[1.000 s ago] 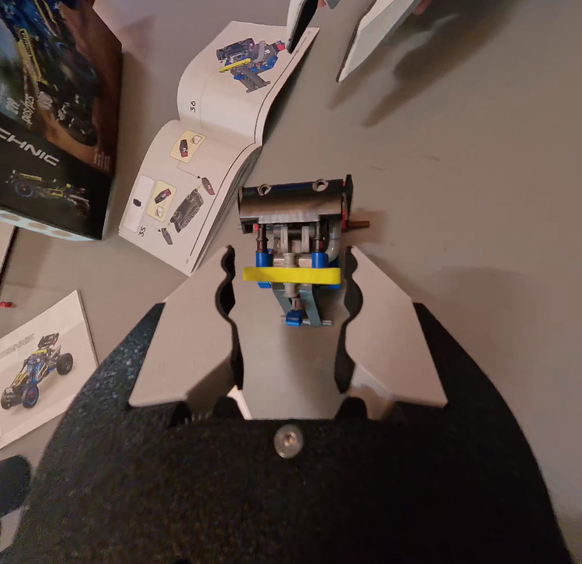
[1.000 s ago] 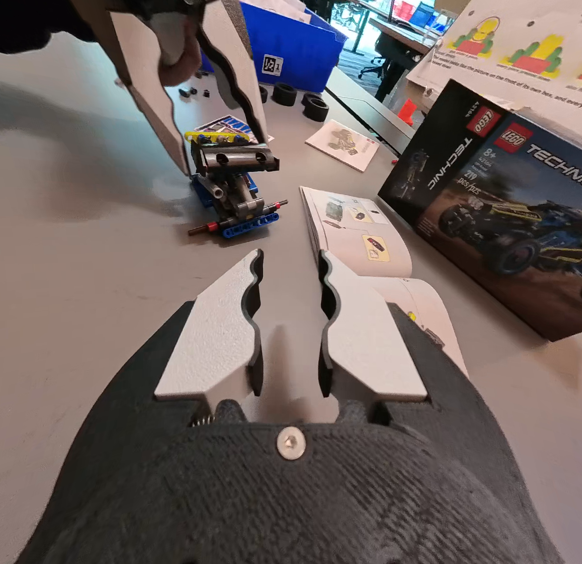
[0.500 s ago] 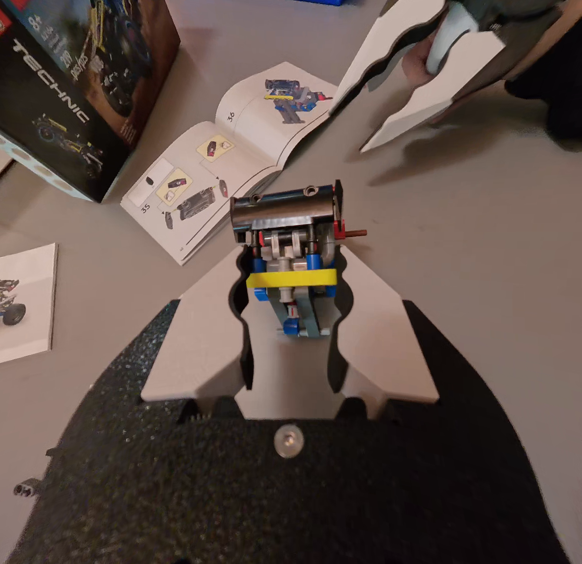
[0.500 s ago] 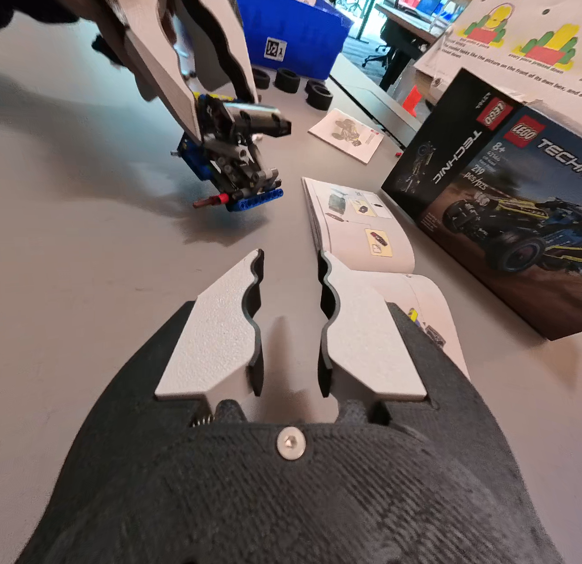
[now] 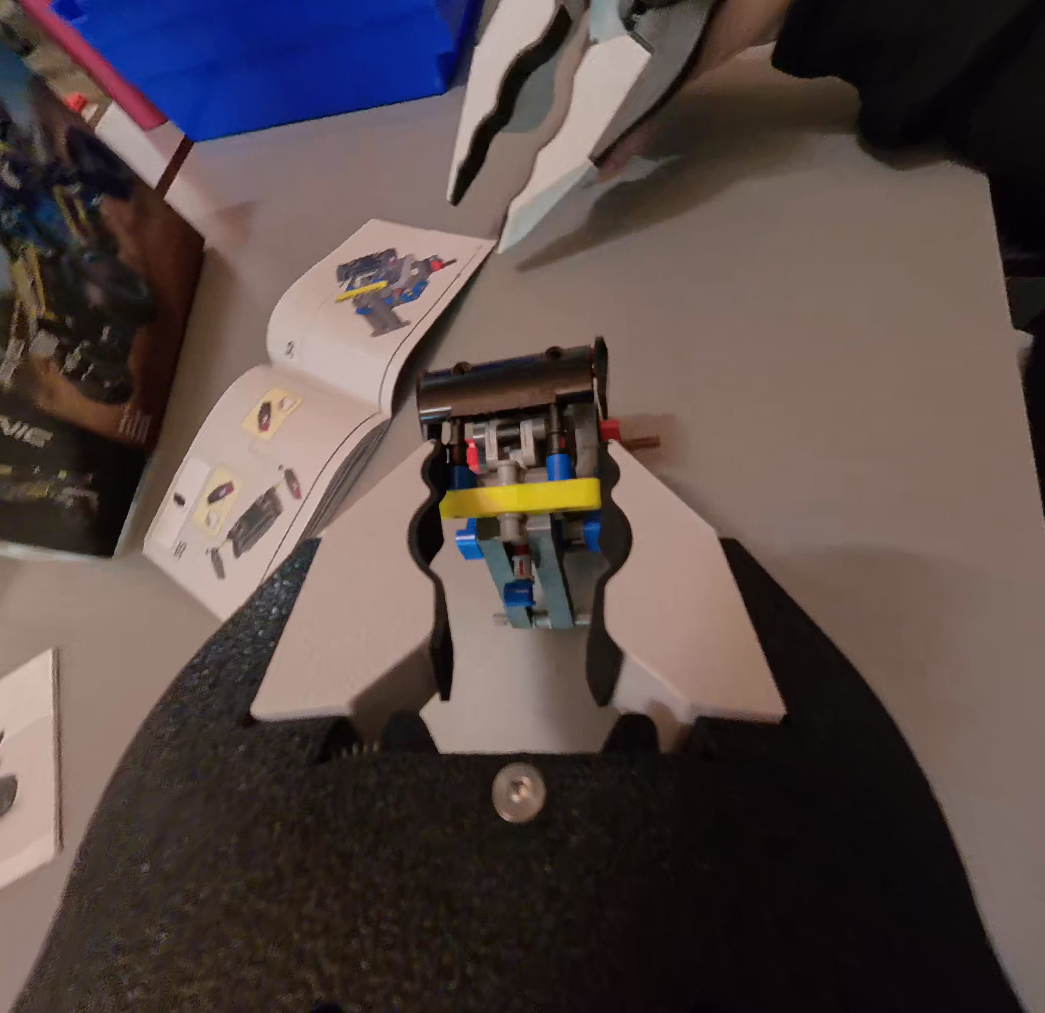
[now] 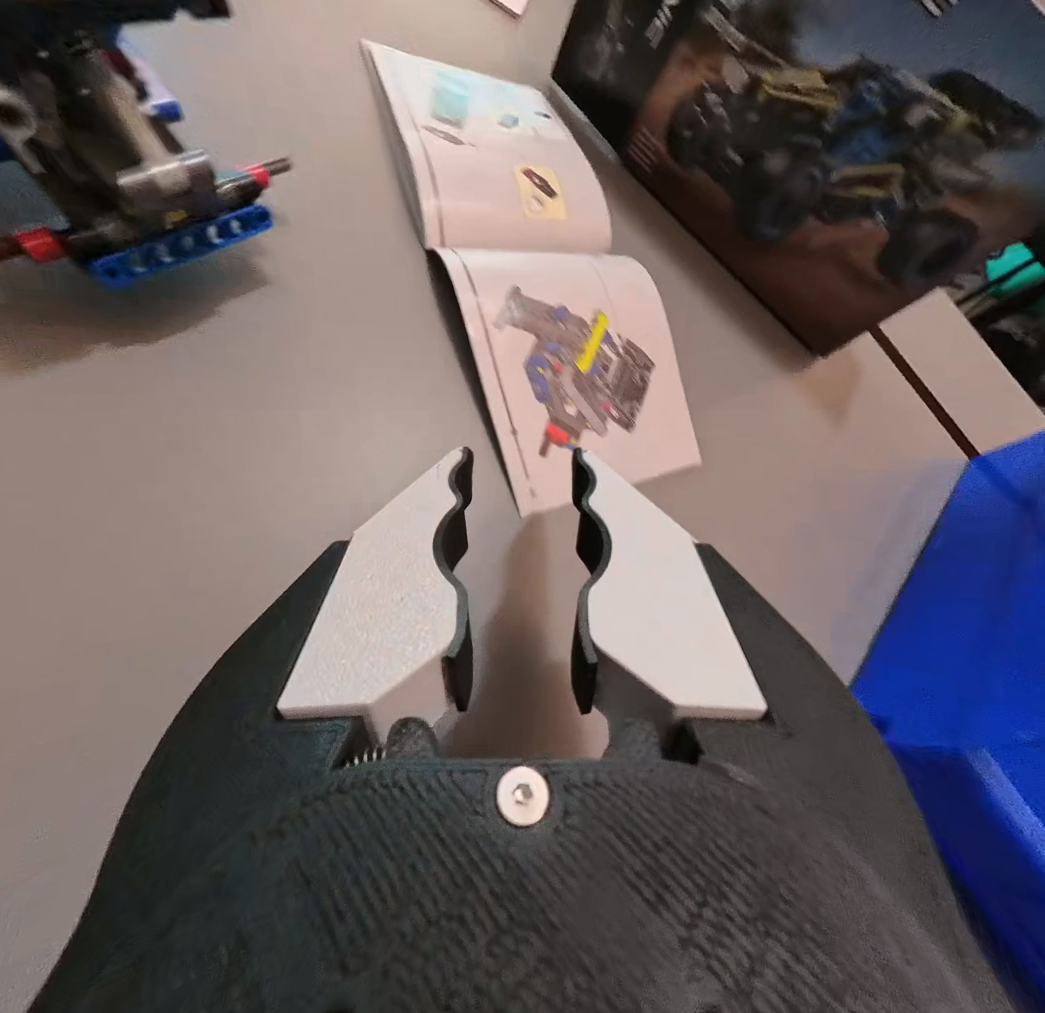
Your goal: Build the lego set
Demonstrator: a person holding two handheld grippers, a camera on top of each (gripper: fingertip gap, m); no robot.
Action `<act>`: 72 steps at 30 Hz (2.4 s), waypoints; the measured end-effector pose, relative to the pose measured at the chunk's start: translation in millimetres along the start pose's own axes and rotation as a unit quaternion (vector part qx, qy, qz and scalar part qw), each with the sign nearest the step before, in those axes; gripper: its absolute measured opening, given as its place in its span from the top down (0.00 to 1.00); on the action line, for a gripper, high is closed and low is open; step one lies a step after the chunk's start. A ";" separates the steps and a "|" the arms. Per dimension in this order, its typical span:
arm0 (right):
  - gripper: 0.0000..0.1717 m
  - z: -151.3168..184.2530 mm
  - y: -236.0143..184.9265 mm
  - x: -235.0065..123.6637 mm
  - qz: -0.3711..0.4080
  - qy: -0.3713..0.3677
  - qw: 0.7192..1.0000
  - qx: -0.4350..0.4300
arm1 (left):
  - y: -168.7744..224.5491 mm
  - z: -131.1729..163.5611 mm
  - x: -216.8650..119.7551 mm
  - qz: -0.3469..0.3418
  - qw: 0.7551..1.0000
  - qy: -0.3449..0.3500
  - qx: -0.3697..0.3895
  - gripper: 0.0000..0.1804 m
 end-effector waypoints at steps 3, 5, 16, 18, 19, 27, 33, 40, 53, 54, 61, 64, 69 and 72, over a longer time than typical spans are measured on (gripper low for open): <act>0.81 11.8 9.7 -6.5 0.012 0.002 1.000 0.024 | 4.2 -7.8 9.0 0.011 0.999 0.023 0.022 0.75; 0.81 19.0 14.1 -7.3 0.021 -0.008 0.999 0.033 | 3.9 -11.3 10.4 0.012 0.999 0.038 0.027 0.76; 0.82 24.6 14.2 -1.6 0.027 -0.033 0.999 0.019 | 1.9 -4.3 -8.1 0.007 0.998 0.055 -0.004 0.72; 0.83 24.7 13.9 -1.5 0.024 -0.034 0.999 0.020 | -0.8 -3.7 -13.9 0.005 0.998 0.070 -0.011 0.72; 0.83 24.6 13.6 -1.4 0.023 -0.034 0.999 0.020 | -3.9 -2.7 -17.0 0.002 0.997 0.080 -0.019 0.72; 0.86 24.4 12.7 -1.1 0.017 -0.037 0.999 0.024 | -73.0 49.2 -57.4 -0.298 0.943 0.130 -0.071 0.71; 0.88 23.6 10.9 -0.8 0.011 -0.038 0.999 0.021 | -83.7 79.8 -63.1 -0.535 0.840 -0.042 0.083 0.75; 0.95 21.2 8.2 2.5 0.015 -0.041 0.999 0.012 | -87.3 87.0 -34.0 -0.492 0.853 -0.126 0.118 0.76; 1.00 19.2 4.1 4.5 0.020 -0.041 0.999 -0.008 | -84.1 91.9 -21.1 -0.449 0.868 -0.158 0.140 0.81; 1.00 19.1 4.0 4.5 0.020 -0.041 0.999 -0.008 | -84.0 92.0 -20.8 -0.448 0.868 -0.159 0.142 0.81; 1.00 19.0 3.9 4.6 0.020 -0.041 0.999 -0.009 | -83.5 92.1 -19.5 -0.447 0.867 -0.165 0.148 0.82; 1.00 19.0 3.9 4.6 0.020 -0.041 0.999 -0.009 | -83.0 91.3 -19.5 -0.448 0.866 -0.163 0.151 0.83; 1.00 19.2 4.0 4.7 0.020 -0.041 0.999 -0.009 | -82.8 90.5 -20.1 -0.450 0.865 -0.160 0.152 0.84; 1.00 19.3 4.1 4.8 0.020 -0.041 0.999 -0.009 | -82.8 90.8 -20.0 -0.449 0.867 -0.159 0.150 0.84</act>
Point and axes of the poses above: each gripper's, where its closed fingertips meet, x out along the fingers, z out of its underside, y = z × x across the jaws, the point moved 7 cm from there along -x, back along the fingers, and after that the axes turned 8 degrees about z, right-handed, at the moved point
